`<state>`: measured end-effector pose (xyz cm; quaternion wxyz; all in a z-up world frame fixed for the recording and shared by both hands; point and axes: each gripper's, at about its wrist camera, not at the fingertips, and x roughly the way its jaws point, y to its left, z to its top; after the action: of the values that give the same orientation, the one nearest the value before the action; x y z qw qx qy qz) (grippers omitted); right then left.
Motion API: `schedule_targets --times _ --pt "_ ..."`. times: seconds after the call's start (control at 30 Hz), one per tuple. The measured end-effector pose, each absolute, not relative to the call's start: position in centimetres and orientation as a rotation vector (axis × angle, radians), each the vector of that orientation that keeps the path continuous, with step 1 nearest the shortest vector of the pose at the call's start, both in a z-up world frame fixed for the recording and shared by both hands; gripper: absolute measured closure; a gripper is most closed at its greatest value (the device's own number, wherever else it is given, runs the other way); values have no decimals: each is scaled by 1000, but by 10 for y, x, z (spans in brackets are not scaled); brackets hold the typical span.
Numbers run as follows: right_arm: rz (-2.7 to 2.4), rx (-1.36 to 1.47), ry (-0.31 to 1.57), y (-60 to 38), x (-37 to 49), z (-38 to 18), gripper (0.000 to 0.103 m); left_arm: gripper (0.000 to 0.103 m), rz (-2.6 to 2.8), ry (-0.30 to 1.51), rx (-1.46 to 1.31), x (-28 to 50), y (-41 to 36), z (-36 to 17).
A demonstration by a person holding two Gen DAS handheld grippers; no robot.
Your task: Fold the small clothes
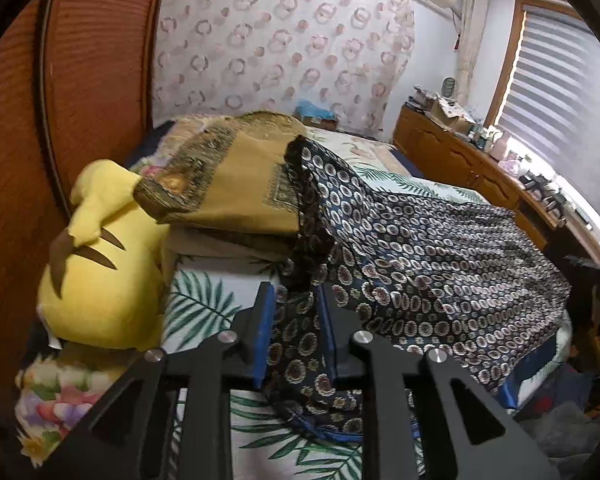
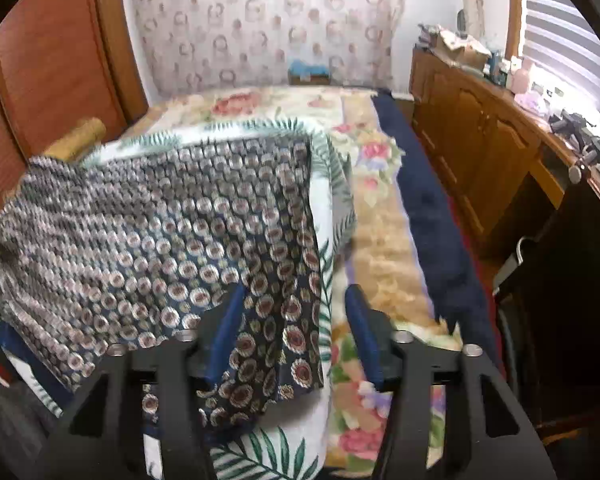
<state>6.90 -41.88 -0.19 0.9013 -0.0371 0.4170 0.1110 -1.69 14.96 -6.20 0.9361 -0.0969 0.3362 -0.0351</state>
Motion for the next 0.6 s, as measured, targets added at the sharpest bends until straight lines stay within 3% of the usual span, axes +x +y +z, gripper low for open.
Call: schedule_targets --times 0.5,0.6 --pt "283 -133 799 -367 130 -1 46 78 -64 682 -92 15 123 -58" --pt "262 -153 807 -362 150 -6 36 76 -54 695 -94 15 124 -65"
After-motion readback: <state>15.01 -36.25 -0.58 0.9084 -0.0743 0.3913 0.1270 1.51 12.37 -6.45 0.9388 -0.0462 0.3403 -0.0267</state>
